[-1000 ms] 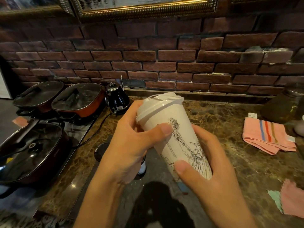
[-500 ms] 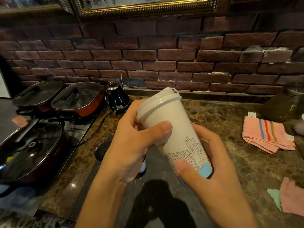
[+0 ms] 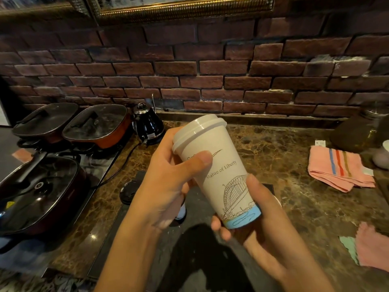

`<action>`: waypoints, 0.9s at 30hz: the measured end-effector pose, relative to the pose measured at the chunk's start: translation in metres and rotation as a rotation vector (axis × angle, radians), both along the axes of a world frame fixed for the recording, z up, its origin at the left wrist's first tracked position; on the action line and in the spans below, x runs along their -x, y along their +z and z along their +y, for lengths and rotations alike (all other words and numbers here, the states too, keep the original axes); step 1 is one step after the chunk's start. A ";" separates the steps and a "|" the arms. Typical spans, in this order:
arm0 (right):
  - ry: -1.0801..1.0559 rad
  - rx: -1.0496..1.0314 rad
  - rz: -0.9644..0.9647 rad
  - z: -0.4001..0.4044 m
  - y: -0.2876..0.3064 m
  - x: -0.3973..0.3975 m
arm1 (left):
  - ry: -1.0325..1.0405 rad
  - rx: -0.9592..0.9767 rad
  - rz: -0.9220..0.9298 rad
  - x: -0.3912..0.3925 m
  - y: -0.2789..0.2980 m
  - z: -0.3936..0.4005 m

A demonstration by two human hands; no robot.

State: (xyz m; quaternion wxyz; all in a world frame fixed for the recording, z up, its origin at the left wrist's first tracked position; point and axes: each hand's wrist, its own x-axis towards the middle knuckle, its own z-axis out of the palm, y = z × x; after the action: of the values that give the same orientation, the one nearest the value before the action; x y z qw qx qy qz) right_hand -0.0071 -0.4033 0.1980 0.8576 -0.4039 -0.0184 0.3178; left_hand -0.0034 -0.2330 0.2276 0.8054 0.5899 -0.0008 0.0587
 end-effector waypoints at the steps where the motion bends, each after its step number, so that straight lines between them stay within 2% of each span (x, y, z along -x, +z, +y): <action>1: -0.062 0.167 -0.086 0.000 -0.006 -0.006 | 0.037 -0.036 -0.014 -0.001 -0.003 0.001; 3: -0.203 0.543 -0.370 0.000 -0.018 -0.020 | 0.133 -0.191 -0.041 -0.005 -0.012 0.001; 5: -0.268 0.747 -0.572 0.000 -0.029 -0.032 | 0.205 -0.396 -0.059 -0.009 -0.026 -0.001; 6: -0.276 0.754 -0.601 0.002 -0.032 -0.037 | 0.227 -0.496 -0.066 -0.011 -0.035 -0.003; 10: -0.201 0.496 -0.476 0.019 -0.044 -0.051 | 0.285 -0.837 -0.101 -0.020 -0.071 -0.012; 13: -0.151 0.472 -0.445 0.026 -0.062 -0.058 | 0.256 -0.839 -0.034 -0.023 -0.091 -0.013; 19: -0.204 0.495 -0.349 0.036 -0.104 -0.066 | 0.184 -0.932 0.099 -0.029 -0.127 -0.006; 25: -0.256 0.536 -0.300 0.042 -0.151 -0.066 | 0.153 -0.706 0.308 -0.034 -0.164 0.001; 27: -0.259 0.544 -0.292 0.043 -0.167 -0.064 | 0.135 -0.651 0.326 -0.032 -0.185 0.004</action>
State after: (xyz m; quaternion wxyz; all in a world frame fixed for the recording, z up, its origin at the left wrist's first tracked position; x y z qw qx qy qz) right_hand 0.0570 -0.3603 0.0309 0.7400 -0.6582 -0.0041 0.1383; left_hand 0.0290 -0.2287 0.0429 0.5593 0.8155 0.1480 0.0137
